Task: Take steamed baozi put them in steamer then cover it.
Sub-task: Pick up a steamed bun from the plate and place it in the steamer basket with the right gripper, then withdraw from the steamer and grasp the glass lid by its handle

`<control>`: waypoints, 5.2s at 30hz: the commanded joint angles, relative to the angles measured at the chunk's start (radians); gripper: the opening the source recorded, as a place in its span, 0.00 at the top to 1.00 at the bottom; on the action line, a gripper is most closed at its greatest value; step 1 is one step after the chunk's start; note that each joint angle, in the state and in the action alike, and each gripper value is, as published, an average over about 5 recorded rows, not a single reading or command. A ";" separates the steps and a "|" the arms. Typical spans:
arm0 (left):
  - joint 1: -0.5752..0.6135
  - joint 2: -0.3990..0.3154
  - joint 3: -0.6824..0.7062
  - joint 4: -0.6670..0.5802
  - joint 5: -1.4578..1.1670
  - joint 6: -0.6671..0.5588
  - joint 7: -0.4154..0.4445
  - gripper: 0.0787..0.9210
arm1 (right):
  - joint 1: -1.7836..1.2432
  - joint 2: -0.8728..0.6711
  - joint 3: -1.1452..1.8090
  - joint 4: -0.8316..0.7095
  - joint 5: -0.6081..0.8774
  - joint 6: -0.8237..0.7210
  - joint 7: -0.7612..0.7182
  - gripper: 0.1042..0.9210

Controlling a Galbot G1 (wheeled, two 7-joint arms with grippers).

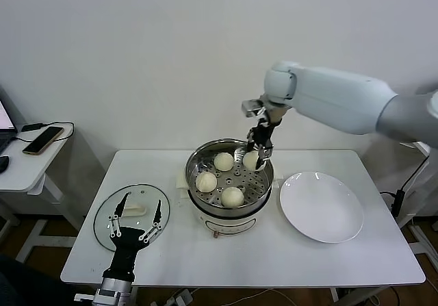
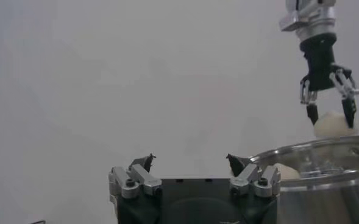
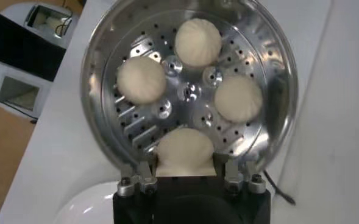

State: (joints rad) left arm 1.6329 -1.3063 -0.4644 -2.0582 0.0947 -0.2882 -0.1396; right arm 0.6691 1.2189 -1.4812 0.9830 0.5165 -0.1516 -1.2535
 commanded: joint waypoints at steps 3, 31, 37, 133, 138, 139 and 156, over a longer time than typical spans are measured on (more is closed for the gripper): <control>-0.005 0.001 -0.001 0.002 -0.002 0.001 -0.002 0.12 | -0.078 0.075 -0.026 -0.055 -0.014 -0.011 0.040 0.35; -0.008 0.001 -0.007 0.003 0.008 0.002 -0.003 0.12 | -0.080 -0.088 0.209 0.082 -0.077 0.011 0.083 0.12; -0.027 0.012 -0.015 0.020 0.050 0.005 -0.012 0.12 | -0.136 -0.286 0.422 0.250 0.054 0.098 0.574 0.12; -0.487 0.049 -0.047 0.758 1.282 0.241 -0.194 0.12 | -1.878 -0.087 2.049 0.526 -0.257 0.548 1.552 0.12; -0.502 0.047 -0.046 0.790 1.281 0.237 -0.192 0.24 | -1.880 -0.084 2.048 0.522 -0.261 0.549 1.550 0.12; -0.502 0.046 -0.046 0.792 1.281 0.236 -0.192 0.27 | -1.880 -0.083 2.048 0.521 -0.261 0.549 1.550 0.12; -0.449 0.058 -0.082 0.649 1.204 0.211 -0.203 0.85 | -1.872 -0.082 2.013 0.457 -0.195 0.519 1.466 0.12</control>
State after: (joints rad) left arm 1.1557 -1.2582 -0.5242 -1.2976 1.3436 -0.0721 -0.3381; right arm -1.2027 1.1343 0.5411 1.4642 0.2874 0.3780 0.2488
